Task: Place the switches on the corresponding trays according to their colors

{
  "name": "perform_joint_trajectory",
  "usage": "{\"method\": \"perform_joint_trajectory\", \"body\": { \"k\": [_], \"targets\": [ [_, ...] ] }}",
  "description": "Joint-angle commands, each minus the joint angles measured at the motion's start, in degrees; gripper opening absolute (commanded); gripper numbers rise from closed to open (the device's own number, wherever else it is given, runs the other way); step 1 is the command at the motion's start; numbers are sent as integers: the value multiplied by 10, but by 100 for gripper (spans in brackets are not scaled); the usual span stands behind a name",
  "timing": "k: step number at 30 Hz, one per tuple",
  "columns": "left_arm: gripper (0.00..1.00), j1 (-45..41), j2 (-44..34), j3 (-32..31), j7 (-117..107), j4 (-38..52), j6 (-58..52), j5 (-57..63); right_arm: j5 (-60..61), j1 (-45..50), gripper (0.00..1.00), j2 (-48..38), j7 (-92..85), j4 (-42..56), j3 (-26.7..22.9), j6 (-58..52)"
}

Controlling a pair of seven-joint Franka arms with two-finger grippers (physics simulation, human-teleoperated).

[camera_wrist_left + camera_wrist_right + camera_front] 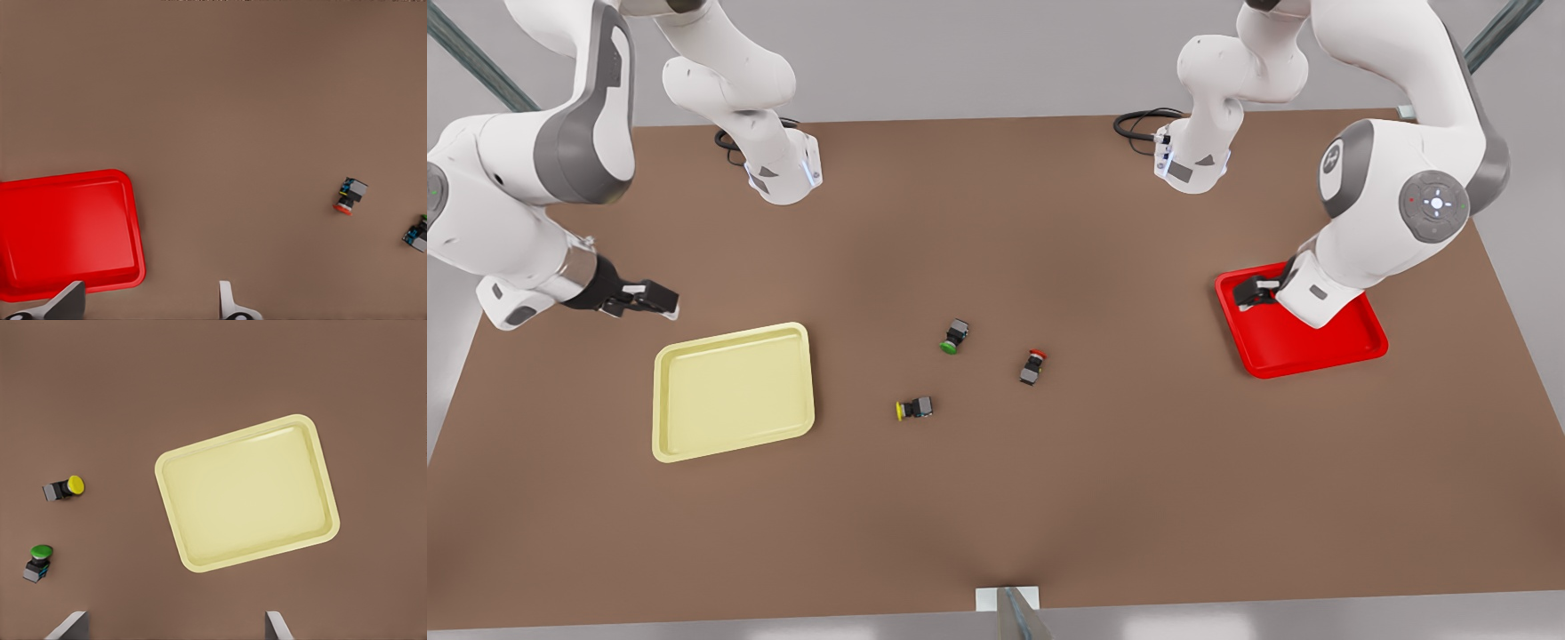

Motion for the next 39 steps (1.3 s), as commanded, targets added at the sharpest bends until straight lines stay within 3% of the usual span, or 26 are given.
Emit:
{"method": "perform_joint_trajectory", "body": {
  "k": [1,3,6,7,12,19,39],
  "targets": [
    [100,-1,1,0,-1,0,0,-1,0,1,100,0,0,0,0,0],
    [100,-3,16,-8,-5,1,1,-3,0,1,100,0,-1,0,0,0],
    [100,-17,72,-114,-9,11,18,1,0,1,100,0,0,-1,0,0],
    [100,-31,97,-118,-8,34,20,1,0,1,100,0,-1,-1,0,0],
    [100,-120,228,-119,-25,60,219,-3,-1,2,100,0,0,-1,0,0],
    [100,-152,302,-120,12,54,279,-1,0,1,100,0,0,-1,0,-1],
    [100,-183,390,-119,-23,48,369,-14,-4,2,100,11,-1,24,-8,-12]
  ]
}}
